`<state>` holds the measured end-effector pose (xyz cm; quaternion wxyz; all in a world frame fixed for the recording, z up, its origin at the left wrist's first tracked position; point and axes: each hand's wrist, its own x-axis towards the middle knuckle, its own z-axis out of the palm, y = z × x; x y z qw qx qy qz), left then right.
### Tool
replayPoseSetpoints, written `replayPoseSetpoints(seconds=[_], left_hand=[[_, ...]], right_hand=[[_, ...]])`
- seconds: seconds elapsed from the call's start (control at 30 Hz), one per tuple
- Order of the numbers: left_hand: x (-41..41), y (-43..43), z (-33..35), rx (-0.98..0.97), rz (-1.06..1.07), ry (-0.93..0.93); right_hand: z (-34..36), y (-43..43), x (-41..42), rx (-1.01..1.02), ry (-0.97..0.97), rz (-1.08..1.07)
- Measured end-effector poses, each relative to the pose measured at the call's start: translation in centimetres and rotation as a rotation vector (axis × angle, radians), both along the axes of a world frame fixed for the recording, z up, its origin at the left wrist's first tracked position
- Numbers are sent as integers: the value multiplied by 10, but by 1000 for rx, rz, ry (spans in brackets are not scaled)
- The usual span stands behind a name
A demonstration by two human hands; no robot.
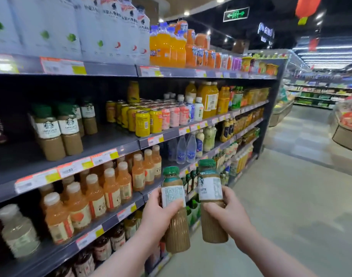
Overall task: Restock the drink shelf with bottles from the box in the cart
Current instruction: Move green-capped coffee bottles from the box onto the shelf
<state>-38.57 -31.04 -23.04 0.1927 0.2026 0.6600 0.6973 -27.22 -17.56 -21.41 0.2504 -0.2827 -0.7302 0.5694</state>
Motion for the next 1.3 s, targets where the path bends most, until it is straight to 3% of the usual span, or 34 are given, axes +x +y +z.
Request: replayPoseSetpoints(seconds=[0.33,0.57,0.87,1.3], left_hand=[[-55,-2,11,-7,323,44],[-119,-29,13,38,471,72],[-209,-80,34,62,607,191],[-251,-90,51,84,888,262]], right_hand=[[3,32,-104,-12,31,329],[16,11,-194,19,48,446],[52,-30,-336,78,205,574],[58,-47,-482,121,225,792]])
